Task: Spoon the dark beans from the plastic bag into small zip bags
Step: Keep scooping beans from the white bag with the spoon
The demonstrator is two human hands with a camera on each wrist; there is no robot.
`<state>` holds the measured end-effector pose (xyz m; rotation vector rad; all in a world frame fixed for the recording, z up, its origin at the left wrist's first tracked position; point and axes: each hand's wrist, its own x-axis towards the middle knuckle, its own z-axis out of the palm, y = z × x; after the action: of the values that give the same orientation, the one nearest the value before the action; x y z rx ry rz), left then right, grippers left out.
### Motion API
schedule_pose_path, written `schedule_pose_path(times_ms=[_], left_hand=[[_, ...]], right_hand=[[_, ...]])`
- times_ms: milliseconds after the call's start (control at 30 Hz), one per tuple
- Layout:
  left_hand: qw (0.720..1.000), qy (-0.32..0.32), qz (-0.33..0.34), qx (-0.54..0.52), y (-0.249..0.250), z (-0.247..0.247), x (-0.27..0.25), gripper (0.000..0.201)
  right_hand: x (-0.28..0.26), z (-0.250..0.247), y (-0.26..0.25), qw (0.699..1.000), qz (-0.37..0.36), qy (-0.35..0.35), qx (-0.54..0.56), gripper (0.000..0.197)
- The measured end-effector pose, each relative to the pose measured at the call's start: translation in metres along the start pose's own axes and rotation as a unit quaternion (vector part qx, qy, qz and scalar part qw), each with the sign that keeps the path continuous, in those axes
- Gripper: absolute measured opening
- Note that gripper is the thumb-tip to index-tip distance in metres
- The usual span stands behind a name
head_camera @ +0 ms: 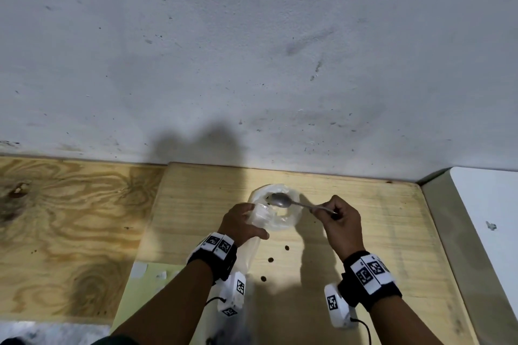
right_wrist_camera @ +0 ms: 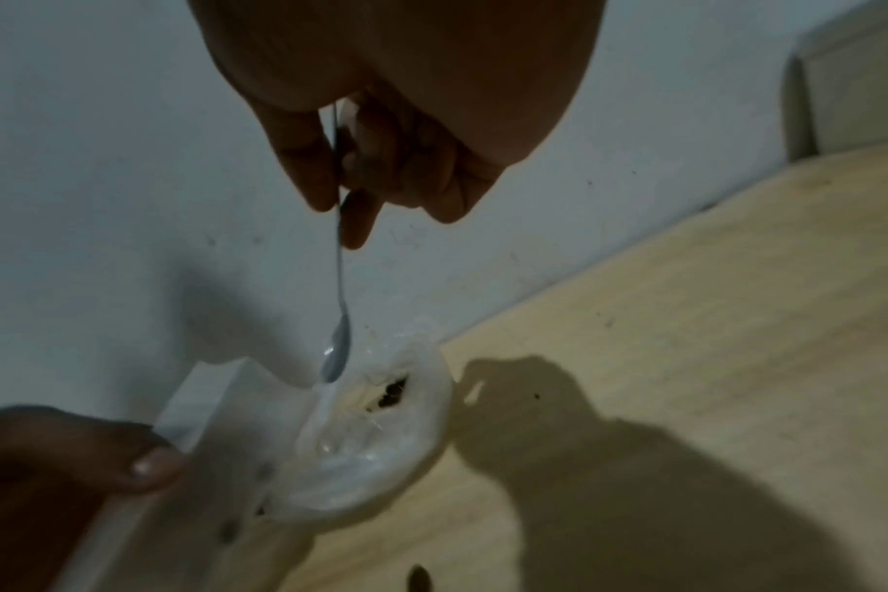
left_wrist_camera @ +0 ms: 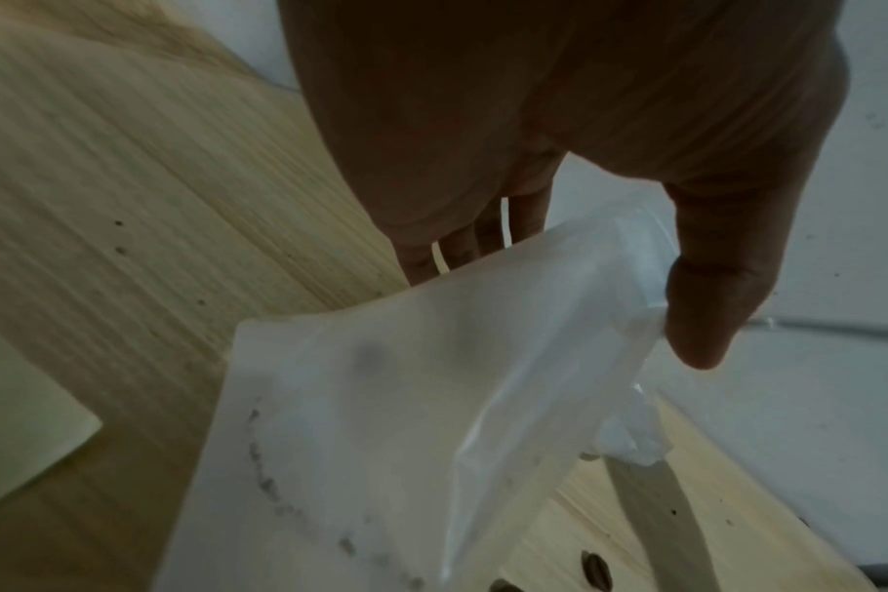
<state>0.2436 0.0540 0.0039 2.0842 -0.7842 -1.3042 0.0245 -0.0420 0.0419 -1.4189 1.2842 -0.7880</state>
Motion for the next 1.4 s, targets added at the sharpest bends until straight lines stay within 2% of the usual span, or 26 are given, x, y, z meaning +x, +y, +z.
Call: schedule_pose_path(times_ms=[100, 200, 300, 433, 633, 767, 867, 967, 1100, 1233, 1333, 1400], left_hand=[[0.999, -0.014, -0.016, -0.026, 0.0, -0.004, 0.004, 0.091], [0.998, -0.036, -0.024, -0.042, 0.002, -0.009, 0.005, 0.081], [0.997, -0.057, -0.02, -0.049, 0.001, -0.014, 0.007, 0.084], [0.996, -0.082, -0.023, -0.035, 0.001, -0.018, 0.01, 0.067], [0.997, -0.068, 0.016, -0.017, -0.004, -0.015, 0.013, 0.082], [0.997, -0.058, 0.039, 0.01, -0.007, -0.01, 0.014, 0.073], [0.997, -0.054, 0.048, 0.015, -0.009, -0.006, 0.016, 0.082], [0.997, -0.052, 0.053, 0.017, -0.01, -0.004, 0.018, 0.082], [0.997, -0.048, 0.057, 0.023, -0.009, -0.001, 0.019, 0.077], [0.996, -0.057, 0.062, 0.015, -0.007, -0.001, 0.017, 0.062], [0.997, -0.066, 0.049, 0.002, -0.006, -0.002, 0.015, 0.062], [0.996, -0.077, 0.044, -0.006, -0.006, -0.004, 0.014, 0.063]], right_hand=[[0.001, 0.004, 0.012, 0.998, 0.01, 0.04, -0.048, 0.034], [0.001, 0.015, 0.026, 0.994, 0.004, 0.055, -0.097, 0.038], [0.002, 0.026, 0.038, 0.991, 0.005, 0.057, -0.124, 0.038], [0.001, 0.035, 0.048, 0.992, 0.021, 0.042, -0.118, 0.043], [0.002, 0.024, 0.049, 0.996, 0.042, 0.008, -0.079, 0.039], [0.004, 0.014, 0.047, 0.997, 0.039, 0.001, -0.067, 0.036], [0.002, 0.014, 0.04, 0.997, 0.04, 0.016, -0.063, 0.036], [0.001, 0.019, 0.035, 0.996, 0.046, 0.038, -0.064, 0.037], [0.001, 0.029, 0.038, 0.993, 0.094, 0.069, -0.035, 0.041], [0.003, 0.038, 0.049, 0.979, 0.184, 0.085, 0.015, 0.043], [0.005, 0.042, 0.054, 0.96, 0.252, 0.107, 0.067, 0.045], [0.009, 0.044, 0.056, 0.951, 0.27, 0.115, 0.099, 0.049]])
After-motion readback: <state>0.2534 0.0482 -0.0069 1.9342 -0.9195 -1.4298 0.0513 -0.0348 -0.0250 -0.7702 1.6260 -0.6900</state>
